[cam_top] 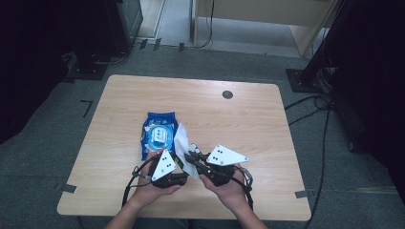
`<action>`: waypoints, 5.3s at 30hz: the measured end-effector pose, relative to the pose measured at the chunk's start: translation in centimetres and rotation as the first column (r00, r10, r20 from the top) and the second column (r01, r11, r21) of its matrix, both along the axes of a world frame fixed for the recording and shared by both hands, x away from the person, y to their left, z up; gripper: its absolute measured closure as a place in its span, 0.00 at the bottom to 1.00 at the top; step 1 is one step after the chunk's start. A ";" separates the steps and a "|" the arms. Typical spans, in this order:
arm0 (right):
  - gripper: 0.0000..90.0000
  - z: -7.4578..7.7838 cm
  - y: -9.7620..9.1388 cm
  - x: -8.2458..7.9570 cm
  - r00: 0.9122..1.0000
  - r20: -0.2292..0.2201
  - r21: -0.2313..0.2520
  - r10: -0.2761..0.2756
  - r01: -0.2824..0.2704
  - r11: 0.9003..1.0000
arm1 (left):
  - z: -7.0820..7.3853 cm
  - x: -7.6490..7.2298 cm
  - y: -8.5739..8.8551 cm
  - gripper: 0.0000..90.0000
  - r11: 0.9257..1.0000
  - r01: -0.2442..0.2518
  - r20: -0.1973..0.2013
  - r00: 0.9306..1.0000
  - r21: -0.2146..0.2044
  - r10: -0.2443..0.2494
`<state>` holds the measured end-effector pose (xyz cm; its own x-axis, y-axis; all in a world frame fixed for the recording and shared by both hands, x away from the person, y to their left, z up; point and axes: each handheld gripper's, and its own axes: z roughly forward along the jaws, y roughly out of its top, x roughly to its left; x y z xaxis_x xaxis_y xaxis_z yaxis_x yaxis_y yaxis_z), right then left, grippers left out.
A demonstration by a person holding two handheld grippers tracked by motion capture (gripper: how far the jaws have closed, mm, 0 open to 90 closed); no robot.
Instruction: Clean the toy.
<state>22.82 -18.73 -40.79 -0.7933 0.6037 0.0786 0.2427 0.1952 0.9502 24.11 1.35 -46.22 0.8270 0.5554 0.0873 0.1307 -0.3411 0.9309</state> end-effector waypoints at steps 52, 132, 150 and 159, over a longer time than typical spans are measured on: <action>0.85 -3.9 -7.0 4.6 0.915 -0.142 -0.085 -0.378 0.369 0.925 | 1.1 0.8 2.2 0.38 0.995 -0.032 -0.008 0.999 -0.096 0.032; 0.38 -1.5 -0.2 1.5 0.923 -0.362 0.050 -0.128 0.157 0.986 | 0.2 -1.4 -0.5 0.28 0.999 -0.043 0.221 0.974 0.017 0.038; 0.37 -0.5 -1.5 1.8 0.947 -0.310 0.144 -0.081 0.131 0.981 | 0.1 -0.3 0.4 0.38 0.996 -0.083 0.147 0.986 0.016 0.079; 0.38 -2.3 -4.3 3.6 0.936 -0.182 -0.033 -0.302 0.301 0.953 | 0.3 1.0 2.3 0.38 0.989 -0.148 0.082 0.985 -0.026 0.150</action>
<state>26.42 -23.05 -43.08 -0.5459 0.8133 0.2013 0.4601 0.0902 0.8833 25.12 3.63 -45.92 0.7251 0.6742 0.1403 0.1000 -0.3047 0.9472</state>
